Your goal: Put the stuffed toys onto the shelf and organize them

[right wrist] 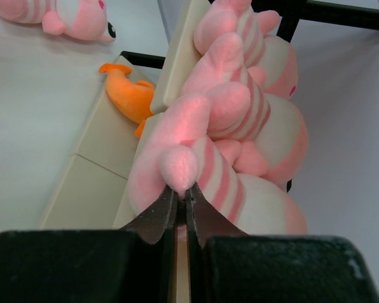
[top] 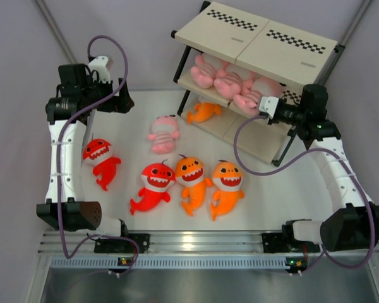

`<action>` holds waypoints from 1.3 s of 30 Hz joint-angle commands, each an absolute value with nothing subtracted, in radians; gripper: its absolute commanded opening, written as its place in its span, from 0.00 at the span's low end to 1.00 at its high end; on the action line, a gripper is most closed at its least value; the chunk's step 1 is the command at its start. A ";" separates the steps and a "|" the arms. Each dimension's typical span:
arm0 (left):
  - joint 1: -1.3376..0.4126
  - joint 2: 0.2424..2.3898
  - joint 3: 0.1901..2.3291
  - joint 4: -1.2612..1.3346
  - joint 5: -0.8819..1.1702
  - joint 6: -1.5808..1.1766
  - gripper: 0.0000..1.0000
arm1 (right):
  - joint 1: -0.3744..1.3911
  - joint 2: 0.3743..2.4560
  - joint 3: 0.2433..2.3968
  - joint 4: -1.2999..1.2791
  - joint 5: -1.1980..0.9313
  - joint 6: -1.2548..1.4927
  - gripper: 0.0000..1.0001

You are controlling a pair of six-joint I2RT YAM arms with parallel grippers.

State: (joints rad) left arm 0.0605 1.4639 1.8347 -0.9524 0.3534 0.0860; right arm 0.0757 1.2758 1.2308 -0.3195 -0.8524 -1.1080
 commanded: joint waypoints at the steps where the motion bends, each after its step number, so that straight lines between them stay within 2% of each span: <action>1: 0.066 1.456 1.852 -0.946 0.367 0.097 0.98 | 0.069 1.236 1.207 -0.281 -0.847 -1.117 0.04; 2: 0.064 1.457 1.852 -0.948 0.373 0.095 0.98 | 0.068 1.215 1.197 -0.270 -0.836 -1.100 0.14; 4: 0.064 1.457 1.850 -0.948 0.379 0.092 0.98 | 0.067 1.192 1.171 -0.256 -0.812 -1.066 0.23; 5: 0.066 1.457 1.848 -0.946 0.383 0.092 0.98 | 0.069 1.171 1.164 -0.246 -0.804 -1.051 0.33; 7: 0.066 1.453 1.844 -0.946 0.387 0.094 0.98 | 0.069 1.151 1.144 -0.223 -0.770 -1.009 0.36; 10: 0.066 1.450 1.838 -0.946 0.390 0.103 0.98 | 0.071 1.123 1.141 -0.245 -0.732 -0.974 0.53; 13: 0.064 1.444 1.836 -0.946 0.382 0.113 0.98 | 0.072 1.115 1.169 -0.332 -0.721 -0.979 0.61; 14: 0.066 1.440 1.836 -0.946 0.379 0.117 0.98 | 0.072 1.106 1.173 -0.339 -0.718 -0.974 0.68; 16: 0.066 1.436 1.836 -0.948 0.380 0.121 0.98 | 0.084 1.091 1.178 -0.362 -0.707 -0.957 0.73; 21: 0.066 1.437 1.829 -0.946 0.397 0.123 0.98 | 0.167 1.017 1.202 -0.434 -0.606 -0.919 0.78; 25: 0.066 1.442 1.809 -0.945 0.397 0.126 0.98 | 0.394 0.979 1.250 -0.457 -0.445 -0.763 0.79; 29: 0.064 1.450 1.741 -0.943 0.359 0.146 0.98 | 0.567 1.020 1.342 -0.491 -0.261 -0.472 0.73; 31: 0.064 1.466 1.688 -0.945 0.313 0.178 0.98 | 0.647 1.046 1.353 -0.488 -0.187 -0.413 0.70; 34: 0.064 1.509 1.619 -0.943 0.276 0.213 0.95 | 0.785 1.145 1.376 -0.482 -0.071 -0.364 0.71; 35: 0.064 1.525 1.603 -0.942 0.270 0.219 0.91 | 0.820 1.173 1.403 -0.485 -0.046 -0.347 0.71; 39: 0.041 1.664 1.565 -0.901 0.265 0.229 0.82 | 0.929 1.278 1.422 -0.463 -0.067 -0.342 0.73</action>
